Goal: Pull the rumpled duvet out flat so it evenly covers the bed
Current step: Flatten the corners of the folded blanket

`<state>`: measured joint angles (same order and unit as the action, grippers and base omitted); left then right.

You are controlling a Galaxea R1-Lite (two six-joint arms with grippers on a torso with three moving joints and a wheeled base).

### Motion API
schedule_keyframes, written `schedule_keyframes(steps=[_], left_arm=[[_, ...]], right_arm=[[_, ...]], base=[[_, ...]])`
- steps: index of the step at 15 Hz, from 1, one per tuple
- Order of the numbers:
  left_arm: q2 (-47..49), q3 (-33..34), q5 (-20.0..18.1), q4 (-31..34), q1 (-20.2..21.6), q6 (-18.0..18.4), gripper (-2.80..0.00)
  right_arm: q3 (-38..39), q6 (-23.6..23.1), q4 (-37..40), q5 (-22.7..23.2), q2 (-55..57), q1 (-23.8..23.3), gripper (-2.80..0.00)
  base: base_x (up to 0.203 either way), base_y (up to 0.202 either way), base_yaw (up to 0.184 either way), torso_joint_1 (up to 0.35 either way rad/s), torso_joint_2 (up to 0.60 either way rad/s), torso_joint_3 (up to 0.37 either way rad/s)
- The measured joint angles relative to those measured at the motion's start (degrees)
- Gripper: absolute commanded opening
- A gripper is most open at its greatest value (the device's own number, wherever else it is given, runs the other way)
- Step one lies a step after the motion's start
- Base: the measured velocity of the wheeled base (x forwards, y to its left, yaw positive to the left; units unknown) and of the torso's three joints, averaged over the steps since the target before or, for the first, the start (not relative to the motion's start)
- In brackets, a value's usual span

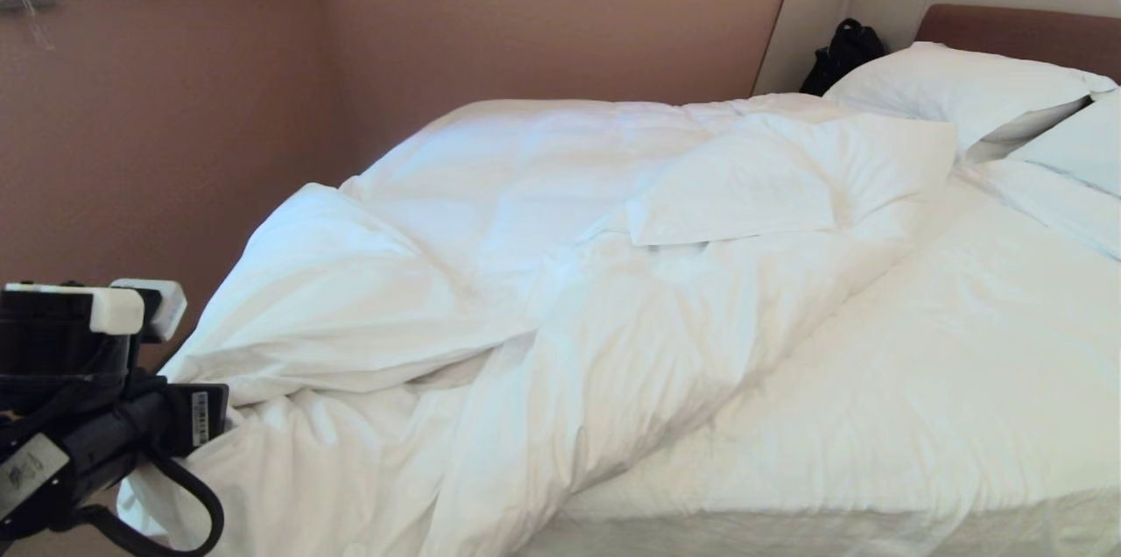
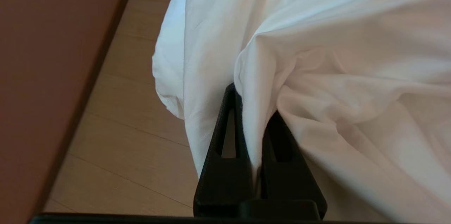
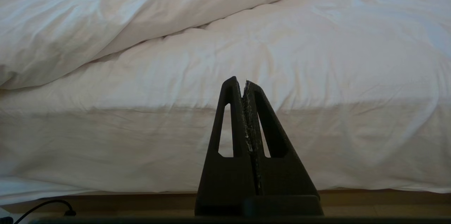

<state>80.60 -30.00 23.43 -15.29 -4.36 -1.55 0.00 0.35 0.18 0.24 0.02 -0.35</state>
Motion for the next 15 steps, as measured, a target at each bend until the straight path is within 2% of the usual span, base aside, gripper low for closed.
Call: schedule_keyframes(steps=[4, 7, 9, 10, 12, 14, 15], left_arm=[[-2.44, 3.42, -2.07, 0.02, 1.71, -8.5, -2.8], [-3.52, 5.94, -6.45, 0.0, 1.83, -13.44, -2.8], [-3.42, 7.49, -8.71, -1.07, 1.86, -14.24, -2.8], [-2.86, 9.21, -12.03, -3.07, 1.88, -14.39, -2.8], [-0.74, 13.18, -16.01, -9.22, 1.83, -14.24, -2.8], [2.57, 16.71, -16.69, -17.28, 1.77, -14.11, -2.8], [3.63, 17.86, -16.79, -20.21, 1.77, -14.04, 0.0]], right_arm=[[0.0, -0.01, 0.0, -0.02, 0.0, 0.0, -2.8], [0.0, -0.02, 0.02, -0.02, 0.0, 0.02, -2.8], [0.0, -0.02, 0.02, -0.02, 0.0, 0.02, -2.8], [0.0, -0.01, 0.02, -0.01, 0.0, 0.02, -2.8], [0.0, -0.04, 0.02, 0.0, 0.0, 0.02, -2.8], [0.0, -0.05, 0.04, 0.0, 0.0, 0.02, -2.8], [0.0, -0.06, 0.04, 0.0, 0.0, 0.02, -2.8]], base=[[0.0, 0.0, 0.0, 0.0, 0.0, 0.0], [0.0, 0.0, 0.0, 0.0, 0.0, 0.0], [0.0, 0.0, 0.0, 0.0, 0.0, 0.0], [0.0, 0.0, 0.0, 0.0, 0.0, 0.0], [0.0, 0.0, 0.0, 0.0, 0.0, 0.0], [0.0, 0.0, 0.0, 0.0, 0.0, 0.0], [0.0, 0.0, 0.0, 0.0, 0.0, 0.0]])
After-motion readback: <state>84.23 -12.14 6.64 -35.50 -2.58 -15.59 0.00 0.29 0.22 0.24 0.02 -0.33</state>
